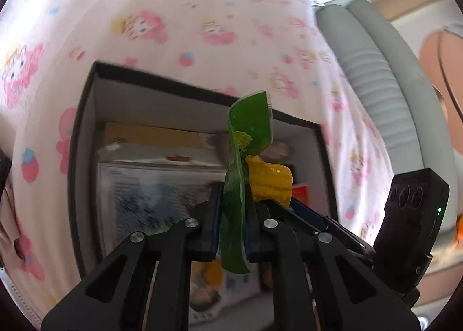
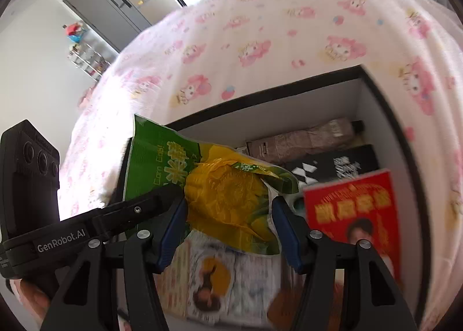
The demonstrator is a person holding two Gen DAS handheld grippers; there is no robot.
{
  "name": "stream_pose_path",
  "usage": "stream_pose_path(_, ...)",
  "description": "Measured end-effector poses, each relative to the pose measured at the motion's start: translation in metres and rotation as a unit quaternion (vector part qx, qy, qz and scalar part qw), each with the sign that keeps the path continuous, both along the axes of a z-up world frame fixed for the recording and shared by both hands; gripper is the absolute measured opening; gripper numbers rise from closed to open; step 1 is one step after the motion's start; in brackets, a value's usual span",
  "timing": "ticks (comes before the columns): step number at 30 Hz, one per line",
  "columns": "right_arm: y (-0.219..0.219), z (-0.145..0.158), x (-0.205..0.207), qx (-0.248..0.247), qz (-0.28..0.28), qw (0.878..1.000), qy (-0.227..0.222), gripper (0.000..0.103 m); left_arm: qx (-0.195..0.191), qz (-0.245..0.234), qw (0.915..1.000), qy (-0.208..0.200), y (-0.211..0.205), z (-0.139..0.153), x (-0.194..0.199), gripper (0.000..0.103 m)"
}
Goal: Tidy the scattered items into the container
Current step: 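Carry the snack bag over the black box and lower it inside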
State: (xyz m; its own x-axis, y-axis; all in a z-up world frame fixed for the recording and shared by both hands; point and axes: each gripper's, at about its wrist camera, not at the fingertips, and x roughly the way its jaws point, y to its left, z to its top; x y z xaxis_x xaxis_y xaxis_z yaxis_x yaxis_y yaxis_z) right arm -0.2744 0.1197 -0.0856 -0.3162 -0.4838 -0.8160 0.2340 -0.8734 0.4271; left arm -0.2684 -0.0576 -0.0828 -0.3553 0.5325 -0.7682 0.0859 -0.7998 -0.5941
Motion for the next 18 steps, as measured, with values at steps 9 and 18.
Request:
stream_pose_path(9, -0.004, -0.011, -0.014, -0.004, -0.008, 1.0, -0.019, 0.045, -0.071, 0.01, 0.9971, 0.027, 0.001, 0.008, 0.005, 0.015)
stream_pose_path(18, 0.018, 0.001, 0.005, 0.016, -0.024, 1.0, -0.012, 0.037, -0.089, -0.013, 0.9932, 0.074, 0.016, 0.019, 0.014, 0.015)
